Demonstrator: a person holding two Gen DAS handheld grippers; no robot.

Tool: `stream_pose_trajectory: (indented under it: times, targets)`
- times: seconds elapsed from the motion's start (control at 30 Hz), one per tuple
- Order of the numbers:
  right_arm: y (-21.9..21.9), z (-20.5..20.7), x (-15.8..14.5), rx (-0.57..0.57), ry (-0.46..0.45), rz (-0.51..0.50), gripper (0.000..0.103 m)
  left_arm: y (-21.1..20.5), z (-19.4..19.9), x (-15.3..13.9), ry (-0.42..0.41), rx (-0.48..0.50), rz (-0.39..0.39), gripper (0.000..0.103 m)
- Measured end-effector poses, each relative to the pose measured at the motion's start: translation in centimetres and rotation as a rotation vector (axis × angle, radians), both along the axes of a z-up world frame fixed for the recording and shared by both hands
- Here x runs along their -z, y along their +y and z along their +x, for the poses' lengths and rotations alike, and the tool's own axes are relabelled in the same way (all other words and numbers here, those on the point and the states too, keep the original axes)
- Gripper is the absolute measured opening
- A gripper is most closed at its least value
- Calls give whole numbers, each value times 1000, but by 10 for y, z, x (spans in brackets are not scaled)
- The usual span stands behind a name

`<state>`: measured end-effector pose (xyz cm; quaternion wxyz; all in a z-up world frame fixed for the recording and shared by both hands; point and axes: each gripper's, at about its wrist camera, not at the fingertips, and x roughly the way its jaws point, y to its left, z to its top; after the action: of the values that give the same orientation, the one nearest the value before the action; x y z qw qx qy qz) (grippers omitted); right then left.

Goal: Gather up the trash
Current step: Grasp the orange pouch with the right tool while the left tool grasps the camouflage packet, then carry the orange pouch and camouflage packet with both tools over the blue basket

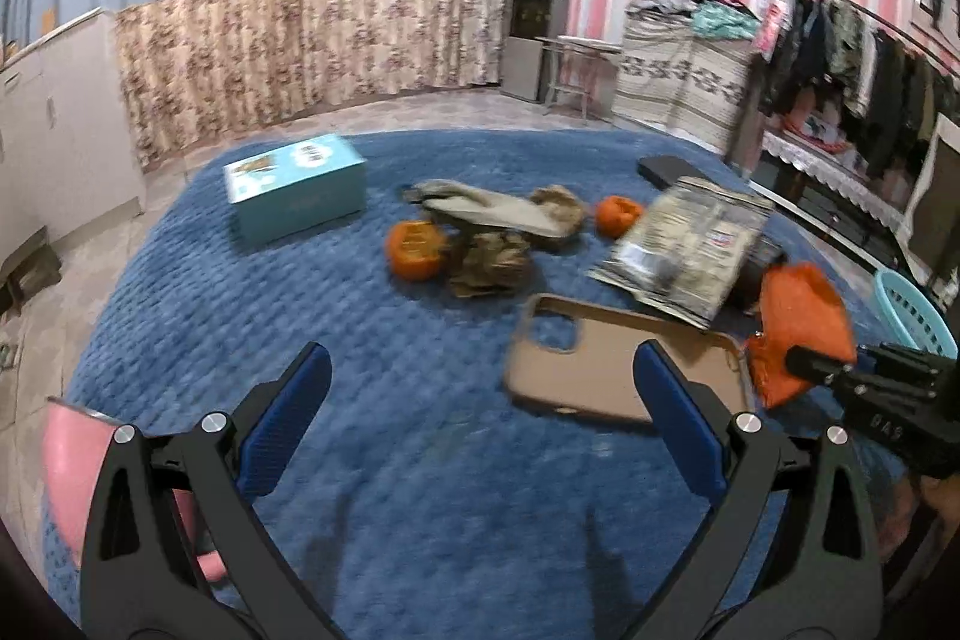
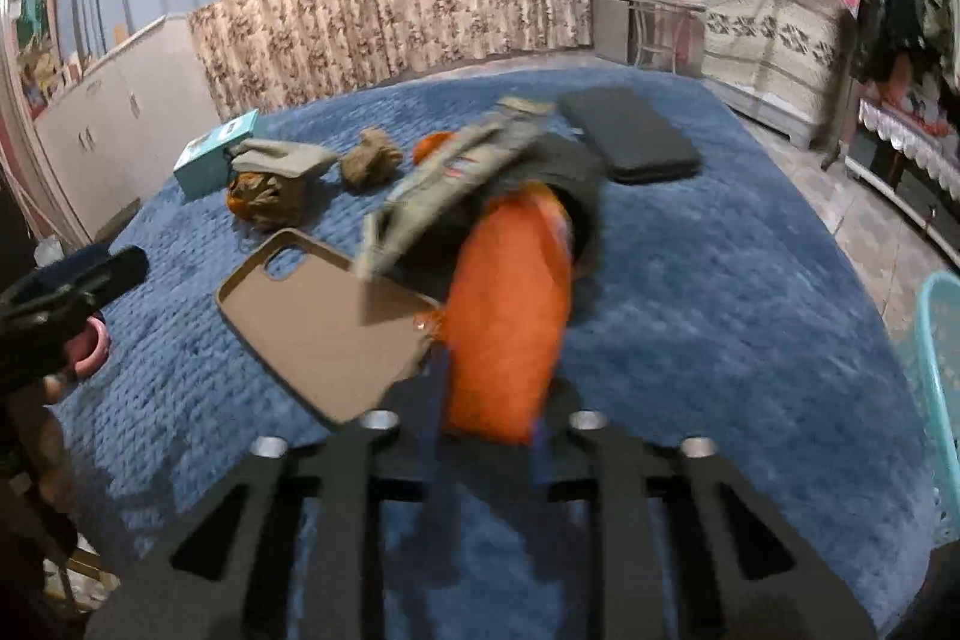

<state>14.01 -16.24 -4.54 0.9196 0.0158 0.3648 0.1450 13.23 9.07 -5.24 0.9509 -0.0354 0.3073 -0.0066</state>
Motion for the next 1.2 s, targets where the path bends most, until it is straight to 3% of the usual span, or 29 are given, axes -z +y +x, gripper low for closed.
stream_pose_trajectory:
  times: [0.4, 0.53, 0.77, 0.87, 0.93, 1.0, 1.07, 1.2]
  targets:
    - [-96, -12, -5, 134, -28, 30, 15, -87, 45, 8, 48, 157, -20, 97]
    - [-121, -17, 3, 185, -26, 69, 15, -114, 65, 13, 68, 228, -9, 83]
    - [-139, -20, 17, 217, -19, 104, 15, -133, 95, 30, 131, 238, 31, 71]
    - [-140, -19, 20, 212, -21, 121, 15, -130, 105, 34, 172, 233, 1, 55]
    - [-140, -19, 20, 209, -24, 128, 15, -126, 106, 34, 179, 226, -10, 38]
    - [-141, -20, 20, 204, -29, 130, 15, -125, 107, 32, 173, 225, 1, 35]
    - [-142, -23, 19, 201, -35, 135, 15, -124, 103, 28, 166, 237, 19, 11]
    - [-149, -28, 14, 201, -56, 144, 15, -121, 96, 17, 151, 236, 26, 2]
